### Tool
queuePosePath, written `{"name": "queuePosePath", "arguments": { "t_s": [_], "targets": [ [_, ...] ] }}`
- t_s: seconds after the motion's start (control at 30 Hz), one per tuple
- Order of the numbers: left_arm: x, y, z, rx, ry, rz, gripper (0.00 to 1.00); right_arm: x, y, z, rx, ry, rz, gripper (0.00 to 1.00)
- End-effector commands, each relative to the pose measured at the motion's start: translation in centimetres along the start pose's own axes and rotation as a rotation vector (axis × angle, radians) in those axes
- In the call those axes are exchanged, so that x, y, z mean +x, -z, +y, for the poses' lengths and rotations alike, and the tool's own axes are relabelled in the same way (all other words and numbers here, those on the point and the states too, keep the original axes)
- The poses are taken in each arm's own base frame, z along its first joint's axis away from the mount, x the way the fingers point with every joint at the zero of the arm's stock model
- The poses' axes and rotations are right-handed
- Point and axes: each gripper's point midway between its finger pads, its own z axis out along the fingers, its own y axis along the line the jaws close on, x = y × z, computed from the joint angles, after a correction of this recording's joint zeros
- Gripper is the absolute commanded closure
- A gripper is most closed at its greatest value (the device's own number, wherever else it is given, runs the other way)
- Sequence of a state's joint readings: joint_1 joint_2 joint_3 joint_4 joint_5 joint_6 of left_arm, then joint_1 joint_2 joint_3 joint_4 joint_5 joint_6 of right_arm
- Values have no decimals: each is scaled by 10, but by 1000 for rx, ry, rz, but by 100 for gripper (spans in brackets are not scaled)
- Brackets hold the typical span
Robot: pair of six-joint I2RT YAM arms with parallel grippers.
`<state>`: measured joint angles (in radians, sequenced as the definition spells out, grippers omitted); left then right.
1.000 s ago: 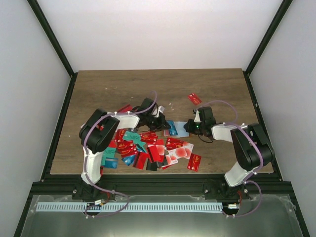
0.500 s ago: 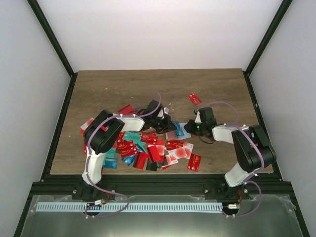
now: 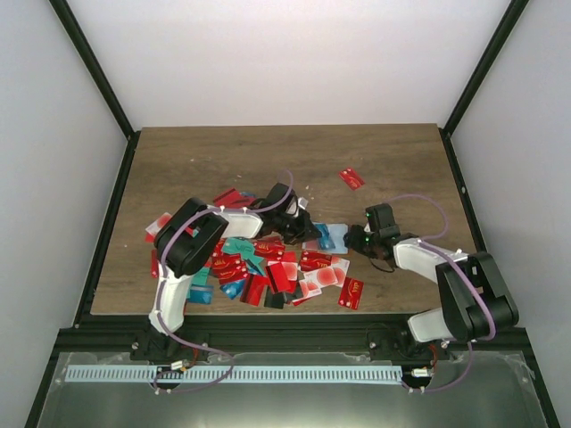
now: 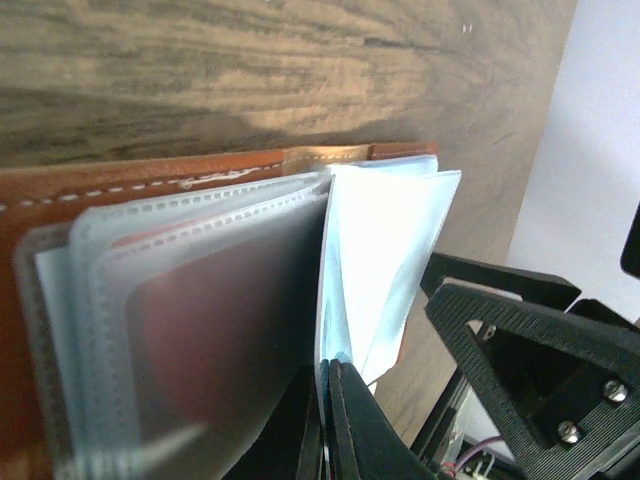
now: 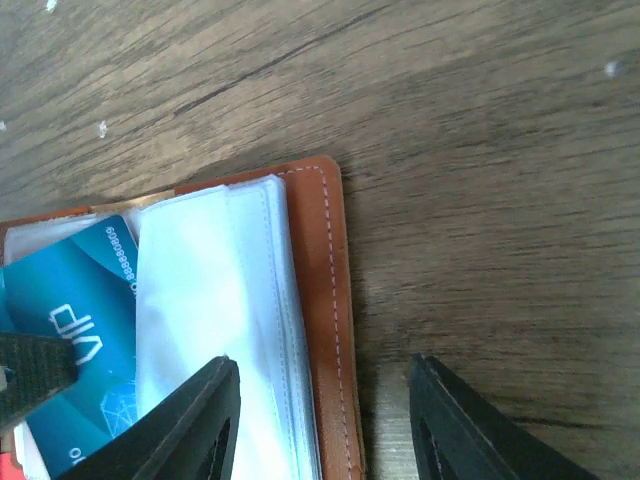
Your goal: Put the credit cards into the card holder
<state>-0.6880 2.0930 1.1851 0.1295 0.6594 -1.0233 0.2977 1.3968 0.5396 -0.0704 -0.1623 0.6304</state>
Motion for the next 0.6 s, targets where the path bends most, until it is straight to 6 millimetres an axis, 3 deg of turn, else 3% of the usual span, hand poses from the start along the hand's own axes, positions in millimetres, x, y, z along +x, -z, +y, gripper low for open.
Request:
{"name": "queuePosePath", "arguments": {
  "t_s": [0.0, 0.1, 0.27, 0.43, 0.57],
  "targets": [
    [13, -10, 16, -16, -6, 78, 96, 10, -2, -23, 99, -69, 17, 51],
    [15, -10, 17, -28, -39, 104, 96, 19, -10, -20, 70, -74, 60, 54],
    [22, -11, 21, -39, -71, 173, 96, 40, -28, -17, 11, -89, 156, 73],
    [26, -9, 25, -49, -88, 241, 96, 38, -30, -17, 10, -94, 147, 86],
    [25, -9, 21, -39, -108, 278, 96, 37, -31, -16, 9, -92, 146, 87]
  ]
}}
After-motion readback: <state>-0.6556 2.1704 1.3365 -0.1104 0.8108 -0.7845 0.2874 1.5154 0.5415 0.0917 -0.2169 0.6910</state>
